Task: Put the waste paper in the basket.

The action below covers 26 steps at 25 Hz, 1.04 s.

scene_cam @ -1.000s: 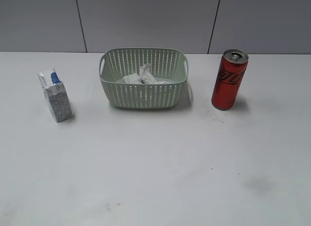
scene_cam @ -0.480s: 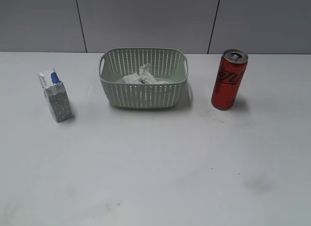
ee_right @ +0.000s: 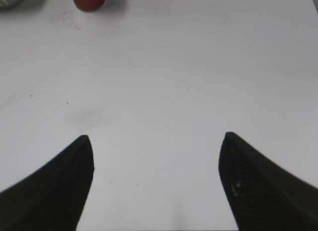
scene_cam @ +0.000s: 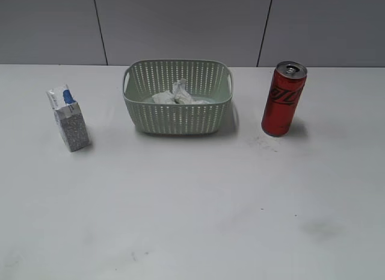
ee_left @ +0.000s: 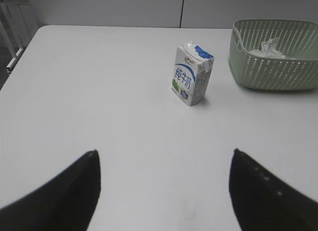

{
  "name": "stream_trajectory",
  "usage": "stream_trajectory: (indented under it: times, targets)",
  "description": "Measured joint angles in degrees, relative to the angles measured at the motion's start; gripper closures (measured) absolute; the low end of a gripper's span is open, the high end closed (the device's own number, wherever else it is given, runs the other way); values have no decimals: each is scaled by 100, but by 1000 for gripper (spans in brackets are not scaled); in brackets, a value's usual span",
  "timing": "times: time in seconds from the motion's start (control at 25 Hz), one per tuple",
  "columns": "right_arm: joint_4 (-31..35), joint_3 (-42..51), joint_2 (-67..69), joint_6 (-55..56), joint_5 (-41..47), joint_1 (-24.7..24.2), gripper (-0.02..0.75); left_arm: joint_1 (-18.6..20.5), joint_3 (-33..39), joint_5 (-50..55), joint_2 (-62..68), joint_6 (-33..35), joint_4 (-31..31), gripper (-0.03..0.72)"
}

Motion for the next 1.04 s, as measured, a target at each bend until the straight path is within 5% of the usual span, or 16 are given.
stream_trajectory:
  times: [0.24,1.04]
  targets:
    - [0,0,-935,0,6,0,145,0,0,0,0,0,0,96]
    - [4,14,-970,0,11,0,146,11,0,-4,0,0,-86,115]
